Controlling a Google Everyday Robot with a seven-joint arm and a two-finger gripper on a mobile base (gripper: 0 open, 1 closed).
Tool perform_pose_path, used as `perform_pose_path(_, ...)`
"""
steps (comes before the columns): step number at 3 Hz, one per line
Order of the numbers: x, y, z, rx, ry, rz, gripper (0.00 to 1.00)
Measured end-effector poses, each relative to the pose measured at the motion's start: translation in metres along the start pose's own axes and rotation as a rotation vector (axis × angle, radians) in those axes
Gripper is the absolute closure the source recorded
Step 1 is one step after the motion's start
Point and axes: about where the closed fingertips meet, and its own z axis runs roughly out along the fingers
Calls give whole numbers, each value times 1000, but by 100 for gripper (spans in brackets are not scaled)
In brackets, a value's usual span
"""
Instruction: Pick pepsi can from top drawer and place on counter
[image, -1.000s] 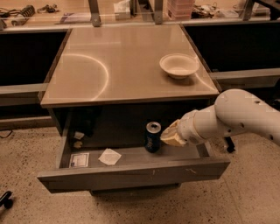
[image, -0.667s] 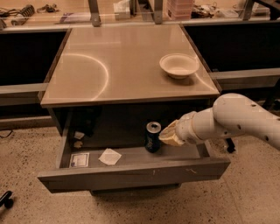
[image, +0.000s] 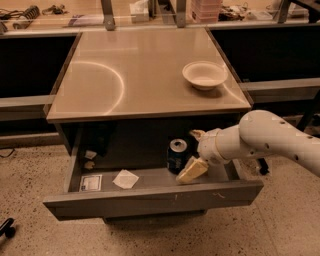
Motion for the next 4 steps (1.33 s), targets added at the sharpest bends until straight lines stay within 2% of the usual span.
perform_pose_path(1, 0, -1, 10, -8, -11, -7, 4)
perform_pose_path(3, -4, -5, 33, -9, -77, -9, 6)
perform_pose_path(4, -3, -8, 56, -22, -113, -11, 25)
